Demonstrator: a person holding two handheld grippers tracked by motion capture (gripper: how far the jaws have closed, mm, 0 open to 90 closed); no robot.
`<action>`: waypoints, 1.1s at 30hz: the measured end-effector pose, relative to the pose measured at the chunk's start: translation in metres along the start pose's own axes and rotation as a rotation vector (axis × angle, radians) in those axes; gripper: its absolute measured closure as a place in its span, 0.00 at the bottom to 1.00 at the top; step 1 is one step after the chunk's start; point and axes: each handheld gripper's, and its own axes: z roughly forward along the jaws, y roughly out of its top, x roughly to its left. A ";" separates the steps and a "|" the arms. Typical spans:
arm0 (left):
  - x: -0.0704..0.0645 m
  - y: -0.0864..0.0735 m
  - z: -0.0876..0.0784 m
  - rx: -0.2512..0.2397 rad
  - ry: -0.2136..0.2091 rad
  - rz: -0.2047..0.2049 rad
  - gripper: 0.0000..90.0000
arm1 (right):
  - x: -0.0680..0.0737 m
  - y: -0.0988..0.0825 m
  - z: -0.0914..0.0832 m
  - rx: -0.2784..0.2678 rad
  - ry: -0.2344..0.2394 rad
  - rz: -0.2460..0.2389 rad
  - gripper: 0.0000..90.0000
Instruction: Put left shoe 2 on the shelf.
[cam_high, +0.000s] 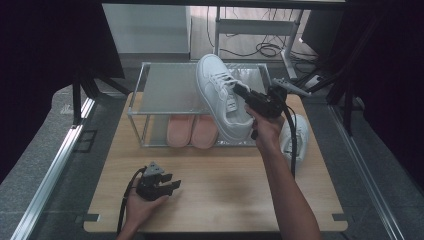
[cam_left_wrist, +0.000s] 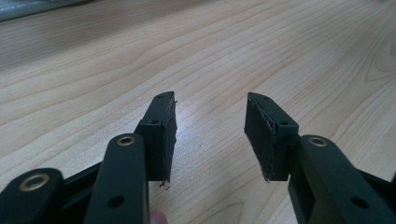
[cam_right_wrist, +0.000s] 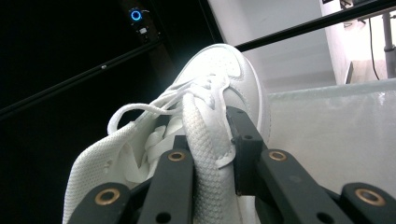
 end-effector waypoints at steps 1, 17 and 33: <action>0.000 0.000 0.000 0.000 -0.001 0.000 0.61 | 0.000 0.001 0.003 0.001 -0.002 0.003 0.89; 0.002 0.000 -0.002 -0.012 -0.004 -0.006 0.61 | -0.002 0.015 0.054 0.008 -0.043 0.044 0.89; 0.004 -0.001 -0.001 -0.010 -0.012 -0.016 0.61 | 0.005 0.024 0.101 0.016 -0.058 0.073 0.89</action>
